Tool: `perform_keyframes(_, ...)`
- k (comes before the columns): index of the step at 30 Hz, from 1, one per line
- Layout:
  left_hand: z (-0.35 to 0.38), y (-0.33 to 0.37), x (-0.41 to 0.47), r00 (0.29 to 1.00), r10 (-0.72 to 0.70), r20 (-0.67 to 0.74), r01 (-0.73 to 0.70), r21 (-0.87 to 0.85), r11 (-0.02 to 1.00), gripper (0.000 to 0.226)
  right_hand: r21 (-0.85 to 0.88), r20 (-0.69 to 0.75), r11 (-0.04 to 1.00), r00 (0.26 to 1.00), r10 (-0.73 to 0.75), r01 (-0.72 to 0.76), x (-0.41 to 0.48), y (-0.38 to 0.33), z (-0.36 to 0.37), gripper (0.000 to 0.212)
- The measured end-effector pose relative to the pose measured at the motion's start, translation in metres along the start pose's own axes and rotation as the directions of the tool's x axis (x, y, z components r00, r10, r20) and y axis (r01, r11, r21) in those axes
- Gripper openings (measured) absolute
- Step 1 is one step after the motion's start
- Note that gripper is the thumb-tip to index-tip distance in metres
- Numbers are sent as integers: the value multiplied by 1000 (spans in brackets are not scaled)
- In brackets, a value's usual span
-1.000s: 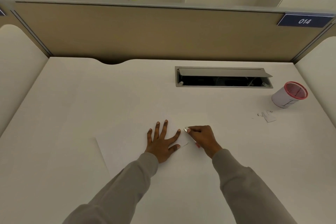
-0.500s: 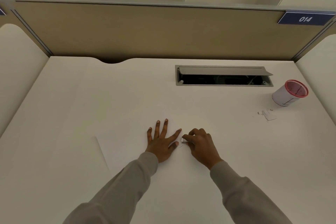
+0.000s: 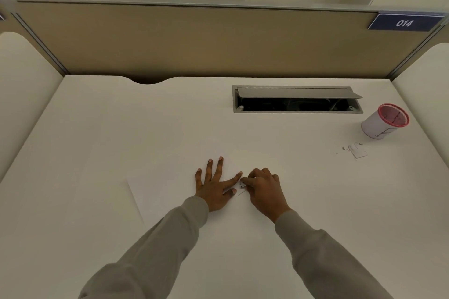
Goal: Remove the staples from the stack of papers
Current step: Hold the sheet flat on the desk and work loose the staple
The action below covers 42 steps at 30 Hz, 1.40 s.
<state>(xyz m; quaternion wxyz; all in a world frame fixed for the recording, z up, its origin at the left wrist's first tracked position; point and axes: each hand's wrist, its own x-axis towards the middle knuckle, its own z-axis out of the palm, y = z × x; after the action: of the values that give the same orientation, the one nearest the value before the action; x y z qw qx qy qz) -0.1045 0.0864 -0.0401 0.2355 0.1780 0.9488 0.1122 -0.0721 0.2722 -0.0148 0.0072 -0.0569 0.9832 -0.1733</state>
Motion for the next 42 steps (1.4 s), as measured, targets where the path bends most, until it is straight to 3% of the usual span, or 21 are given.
perform_keyframes(5, -1, 0, 0, 1000, 3, -3, -3, -1, 1000, 52, 3, -68, 1000, 998, 11, -11, -4, -3, 6, 29)
perform_keyframes(14, -1, 1, 0, 1000, 1, 8, -1, 1, 1000, 52, 126, -25, 991, 999, -45, 47, 1, 9, 4, 33)
perform_keyframes(20, -2, 1, 1, 1000, -3, 17, 4, -16, 1000, 53, 180, -14, 970, 986, -164, 164, 0, -5, 0, 33)
perform_keyframes(28, -1, -1, 1, 1000, -1, 18, 1, 5, 1000, 54, 60, -70, 994, 993, 100, -96, -4, 2, 4, 27)
perform_keyframes(42, -1, 0, 1, 1000, -7, 22, 7, 1, 1000, 55, 151, 66, 986, 996, 62, -71, 12, 1, 0, 25)
